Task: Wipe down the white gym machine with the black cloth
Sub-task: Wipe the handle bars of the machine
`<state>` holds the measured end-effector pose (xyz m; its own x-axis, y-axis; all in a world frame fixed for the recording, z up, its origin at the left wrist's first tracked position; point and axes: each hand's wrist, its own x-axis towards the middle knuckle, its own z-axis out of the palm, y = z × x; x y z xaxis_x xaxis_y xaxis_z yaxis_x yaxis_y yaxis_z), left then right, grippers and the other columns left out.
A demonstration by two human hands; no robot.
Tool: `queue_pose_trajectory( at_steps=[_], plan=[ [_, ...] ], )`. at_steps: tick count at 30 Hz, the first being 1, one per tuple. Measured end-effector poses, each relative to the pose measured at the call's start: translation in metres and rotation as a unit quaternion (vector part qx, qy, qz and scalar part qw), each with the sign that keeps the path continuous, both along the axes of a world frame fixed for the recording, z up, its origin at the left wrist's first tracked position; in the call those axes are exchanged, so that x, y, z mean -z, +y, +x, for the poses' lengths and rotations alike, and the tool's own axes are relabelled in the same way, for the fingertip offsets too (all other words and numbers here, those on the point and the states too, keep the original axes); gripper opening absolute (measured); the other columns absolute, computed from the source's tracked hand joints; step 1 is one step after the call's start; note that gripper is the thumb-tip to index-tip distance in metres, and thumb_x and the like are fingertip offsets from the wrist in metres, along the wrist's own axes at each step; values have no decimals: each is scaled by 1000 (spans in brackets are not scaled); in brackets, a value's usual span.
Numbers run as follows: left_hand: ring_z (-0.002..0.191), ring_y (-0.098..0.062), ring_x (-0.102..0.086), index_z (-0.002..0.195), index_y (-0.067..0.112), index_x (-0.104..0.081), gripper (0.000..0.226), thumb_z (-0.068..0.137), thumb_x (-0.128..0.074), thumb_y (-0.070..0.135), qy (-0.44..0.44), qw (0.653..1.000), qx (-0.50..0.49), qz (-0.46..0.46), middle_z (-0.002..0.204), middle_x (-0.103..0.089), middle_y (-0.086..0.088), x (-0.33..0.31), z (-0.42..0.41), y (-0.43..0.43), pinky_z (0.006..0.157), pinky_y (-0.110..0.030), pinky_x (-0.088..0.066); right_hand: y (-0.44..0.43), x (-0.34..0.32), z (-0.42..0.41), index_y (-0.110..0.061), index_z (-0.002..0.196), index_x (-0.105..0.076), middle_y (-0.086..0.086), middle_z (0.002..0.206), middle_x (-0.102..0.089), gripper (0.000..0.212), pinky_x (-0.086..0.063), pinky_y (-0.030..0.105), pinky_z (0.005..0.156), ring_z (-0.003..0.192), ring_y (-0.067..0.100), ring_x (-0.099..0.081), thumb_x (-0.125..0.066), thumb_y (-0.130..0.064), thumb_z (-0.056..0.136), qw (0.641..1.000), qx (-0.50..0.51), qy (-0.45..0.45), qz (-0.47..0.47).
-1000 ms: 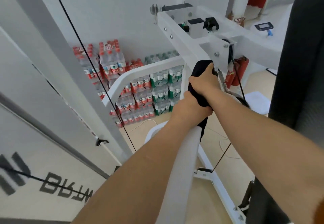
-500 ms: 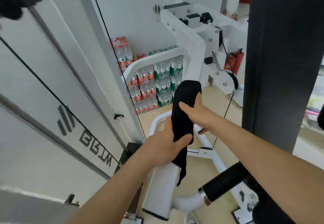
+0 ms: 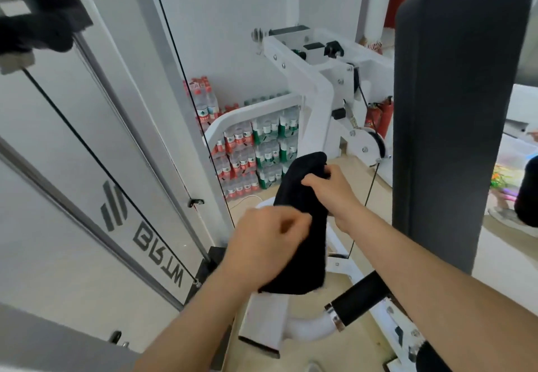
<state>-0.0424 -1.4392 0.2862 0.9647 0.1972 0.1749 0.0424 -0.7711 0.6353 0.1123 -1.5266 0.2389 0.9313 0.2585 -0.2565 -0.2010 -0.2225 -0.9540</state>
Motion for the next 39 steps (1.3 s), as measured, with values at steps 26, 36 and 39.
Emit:
queue_pose_trajectory(
  at_steps=[26,36,39],
  plan=[
    [80,-3,-63,130,33,-41,41,95,-58,21,96,959,44,-262,102,-65,5,36,-51,6,69,-25,-52,-7,-8,-100,-25,158,-8,-2,165,12,65,-11,45,121,150,36,13,-34,-50,102,861,-257,-270,-346],
    [62,1,-52,112,19,-35,45,84,-66,36,145,984,-49,-86,76,-54,13,46,-29,-6,46,-13,-36,15,-4,-77,-26,157,-12,-5,163,18,69,-6,52,119,144,43,27,-42,-45,98,858,-245,-252,-374],
    [67,-1,-55,117,17,-37,46,84,-65,33,159,979,-48,-117,82,-57,11,44,9,0,47,-13,-36,22,-9,-40,-25,158,-8,-4,164,17,75,-2,51,120,144,43,25,-45,-45,95,861,-231,-239,-384]
  ],
)
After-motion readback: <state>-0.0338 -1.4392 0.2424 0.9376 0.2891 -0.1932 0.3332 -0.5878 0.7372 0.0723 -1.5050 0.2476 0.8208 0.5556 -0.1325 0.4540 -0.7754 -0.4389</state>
